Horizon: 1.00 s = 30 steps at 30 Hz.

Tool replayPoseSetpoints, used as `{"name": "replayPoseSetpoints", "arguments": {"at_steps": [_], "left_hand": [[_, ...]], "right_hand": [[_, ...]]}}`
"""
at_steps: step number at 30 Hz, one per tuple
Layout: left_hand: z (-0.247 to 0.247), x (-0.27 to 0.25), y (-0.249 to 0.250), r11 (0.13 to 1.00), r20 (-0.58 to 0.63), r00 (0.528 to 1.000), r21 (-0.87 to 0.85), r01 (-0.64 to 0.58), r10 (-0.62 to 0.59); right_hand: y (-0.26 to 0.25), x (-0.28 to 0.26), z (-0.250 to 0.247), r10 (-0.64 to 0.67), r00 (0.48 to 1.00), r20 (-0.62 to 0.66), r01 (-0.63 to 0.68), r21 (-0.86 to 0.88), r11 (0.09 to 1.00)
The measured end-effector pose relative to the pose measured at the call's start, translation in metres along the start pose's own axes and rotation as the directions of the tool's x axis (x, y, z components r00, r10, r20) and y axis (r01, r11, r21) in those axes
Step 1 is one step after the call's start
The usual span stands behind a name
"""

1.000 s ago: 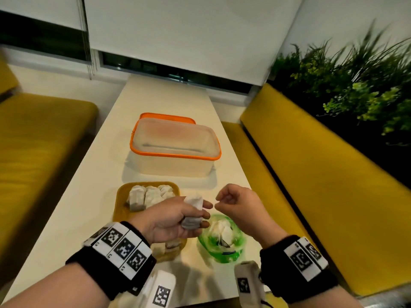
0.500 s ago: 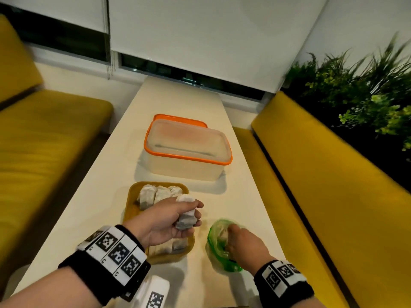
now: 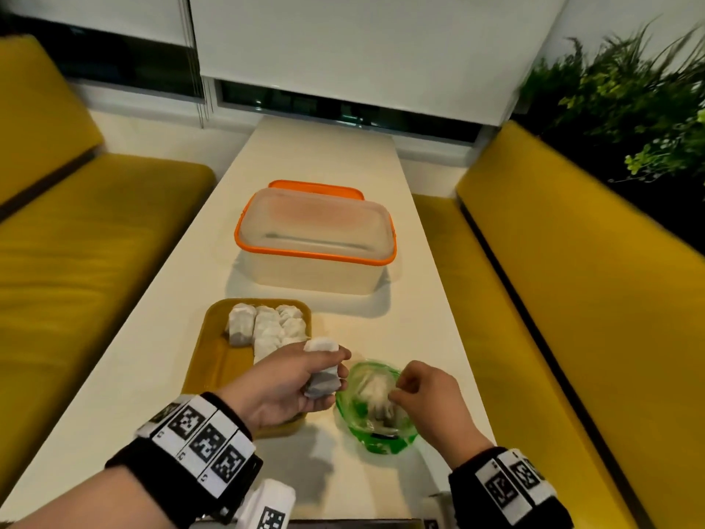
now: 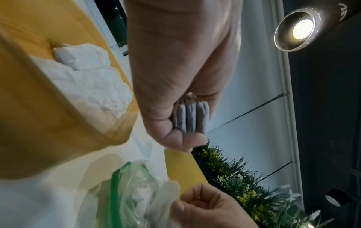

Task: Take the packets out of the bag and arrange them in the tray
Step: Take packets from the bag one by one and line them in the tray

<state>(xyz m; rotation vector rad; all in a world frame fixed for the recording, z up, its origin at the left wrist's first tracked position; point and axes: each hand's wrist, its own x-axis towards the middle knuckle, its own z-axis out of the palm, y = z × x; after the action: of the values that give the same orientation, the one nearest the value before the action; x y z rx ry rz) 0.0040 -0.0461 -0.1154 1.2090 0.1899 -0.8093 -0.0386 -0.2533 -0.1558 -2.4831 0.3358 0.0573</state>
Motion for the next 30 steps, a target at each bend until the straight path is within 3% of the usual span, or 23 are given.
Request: {"name": "replayPoseSetpoints", "arguments": {"at_steps": [6,10,12,15,18,20,23,27,30], "left_hand": [[0.013,0.005,-0.010,1.000,-0.064,0.998,-0.005,0.023,-0.024],[0.022,0.006,-0.011,1.000,-0.100,0.995,0.018,0.015,-0.013],[0.027,0.005,-0.011,0.999,-0.112,0.994,0.029,0.012,-0.009],[0.035,0.004,-0.009,0.999,-0.083,0.996,0.037,0.024,-0.021],[0.039,0.000,-0.008,0.991,0.099,0.987,0.058,0.123,-0.128],[0.036,-0.006,-0.007,0.986,0.250,0.954,0.045,0.158,-0.164],[0.024,-0.018,-0.003,0.996,0.345,0.935,0.011,0.084,-0.083],[0.000,-0.027,0.004,0.998,0.302,0.952,0.016,0.054,-0.056],[-0.020,-0.034,0.007,1.000,0.166,0.986,-0.016,0.005,-0.002]], "right_hand": [[0.009,0.005,-0.018,0.009,1.000,-0.002,-0.008,0.312,0.950],[0.001,0.000,-0.040,-0.021,0.995,0.094,-0.042,0.625,0.779],[-0.008,-0.005,-0.054,-0.090,0.983,0.161,-0.046,0.686,0.726],[-0.027,-0.014,-0.074,-0.255,0.922,0.291,-0.014,0.685,0.729],[-0.048,-0.017,-0.079,-0.369,0.850,0.375,0.090,0.588,0.804],[-0.060,-0.014,-0.075,-0.400,0.853,0.335,0.228,0.450,0.863],[-0.080,-0.009,-0.066,-0.467,0.839,0.278,0.386,0.301,0.872],[-0.111,-0.005,-0.047,-0.538,0.785,0.308,0.475,0.257,0.841],[-0.131,0.001,-0.030,-0.537,0.780,0.320,0.489,0.222,0.843]]}}
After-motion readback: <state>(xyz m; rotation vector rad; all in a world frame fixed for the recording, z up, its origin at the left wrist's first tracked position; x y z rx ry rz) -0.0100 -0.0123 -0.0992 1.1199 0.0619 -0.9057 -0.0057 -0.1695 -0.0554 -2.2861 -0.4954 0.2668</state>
